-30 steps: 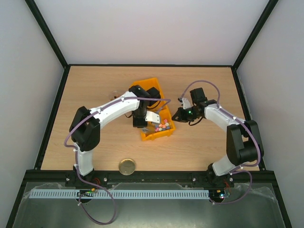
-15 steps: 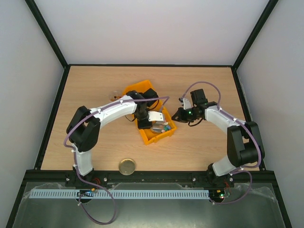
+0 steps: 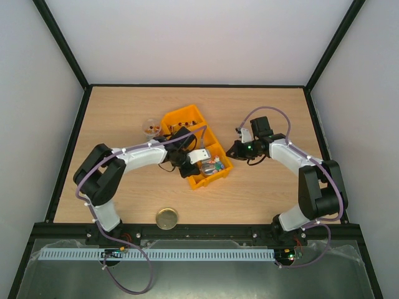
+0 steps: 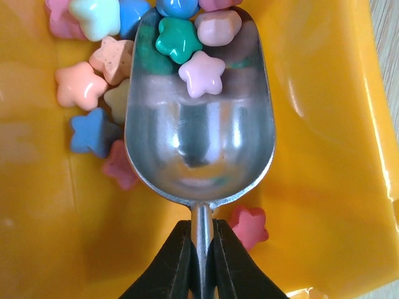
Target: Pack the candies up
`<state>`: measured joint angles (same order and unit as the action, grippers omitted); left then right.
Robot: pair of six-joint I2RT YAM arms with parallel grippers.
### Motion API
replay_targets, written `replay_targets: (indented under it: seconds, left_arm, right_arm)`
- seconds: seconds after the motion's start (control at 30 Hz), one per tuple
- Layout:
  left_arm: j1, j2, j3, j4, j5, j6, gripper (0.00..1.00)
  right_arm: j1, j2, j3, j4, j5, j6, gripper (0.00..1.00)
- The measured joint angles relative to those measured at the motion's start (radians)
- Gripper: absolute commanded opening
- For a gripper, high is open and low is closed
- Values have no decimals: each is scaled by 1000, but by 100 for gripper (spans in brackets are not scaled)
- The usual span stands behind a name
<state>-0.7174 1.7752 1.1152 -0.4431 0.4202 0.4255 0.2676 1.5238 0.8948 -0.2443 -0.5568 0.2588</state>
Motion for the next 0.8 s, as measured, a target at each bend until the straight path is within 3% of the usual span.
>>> replay_targets:
  seconds: [0.4,0.8]
  left_arm:
    - [39,-106,-193,280,53,-138,2]
    - [113,-176,-267,360,114,-117,2]
  right_arm:
    - [0,-4,0,6,23,-8,1]
    - [-15,-5,0,5,23,-12,1]
